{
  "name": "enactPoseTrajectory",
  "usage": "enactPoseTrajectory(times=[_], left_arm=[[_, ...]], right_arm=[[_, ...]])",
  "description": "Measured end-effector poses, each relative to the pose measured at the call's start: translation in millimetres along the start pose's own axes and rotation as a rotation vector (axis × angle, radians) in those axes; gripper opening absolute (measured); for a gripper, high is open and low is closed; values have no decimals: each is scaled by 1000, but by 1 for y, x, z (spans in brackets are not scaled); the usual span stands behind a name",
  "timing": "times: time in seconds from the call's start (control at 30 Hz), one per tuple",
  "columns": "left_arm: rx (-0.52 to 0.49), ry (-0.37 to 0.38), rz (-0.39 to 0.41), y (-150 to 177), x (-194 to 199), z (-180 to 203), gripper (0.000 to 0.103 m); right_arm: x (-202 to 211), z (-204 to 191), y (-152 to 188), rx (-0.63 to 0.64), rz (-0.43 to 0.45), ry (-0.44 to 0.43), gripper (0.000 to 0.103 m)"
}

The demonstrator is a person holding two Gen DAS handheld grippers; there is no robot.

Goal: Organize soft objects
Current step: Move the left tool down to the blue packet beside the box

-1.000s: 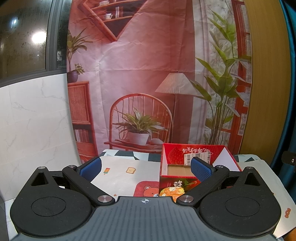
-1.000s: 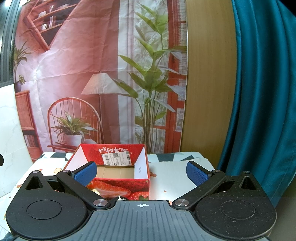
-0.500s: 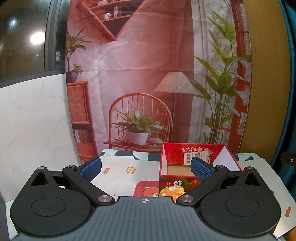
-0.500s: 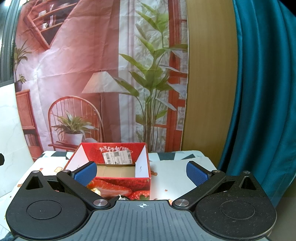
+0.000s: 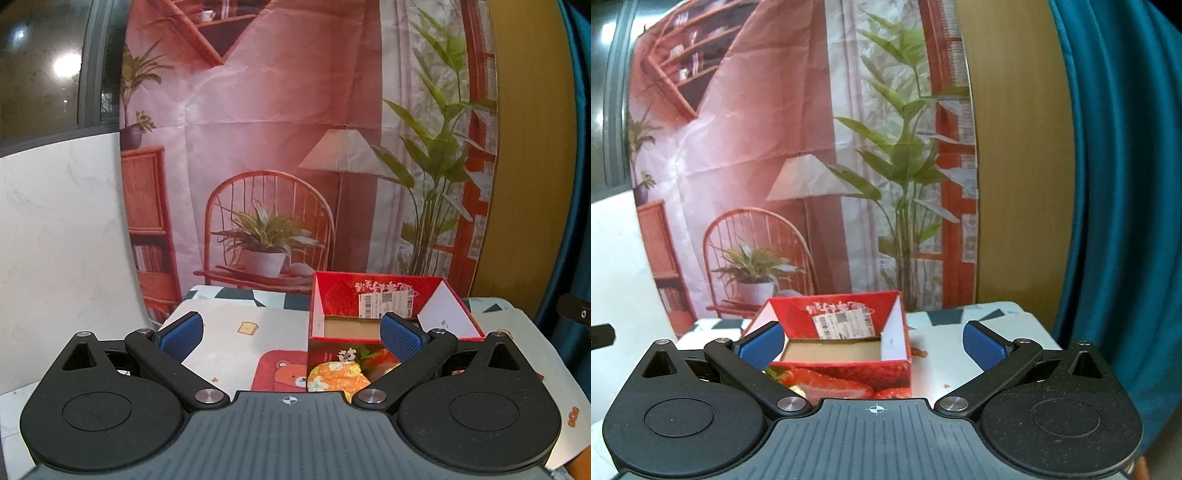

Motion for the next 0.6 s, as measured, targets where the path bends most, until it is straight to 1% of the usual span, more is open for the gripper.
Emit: enactPoseTrajectory(times=[0.1,0.23,0.33,0.47,0.53,0.6], left_arm=[[-3,5,14,8,-7,2,102],[-24,12,-15,19,-22,8,102],[-32,34,-48,29,-33,11,100],[-32,75,-84,46,-50,14,99],[-19,117,-109,55,-59,15,97],[-17,147,-128,66,-67,17,91]], right_arm=[[-8,3,9,0,15,19,103],[-24,6,21,1,-43,23,103],[-32,8,35,2,-86,1,103],[-41,8,53,59,-123,29,103],[-45,9,64,55,-144,23,103],[-52,11,73,57,-169,15,103]])
Point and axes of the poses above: each gripper's, at about its wrist camera, not at the fingertips, and x roughly against the way its jaws point, z to its right, y to its underside, the point moved 5 cm from there along -x, roughly the way its jaws point, and after that the axes turned 8 degrees about y, right-handed, at the moved point
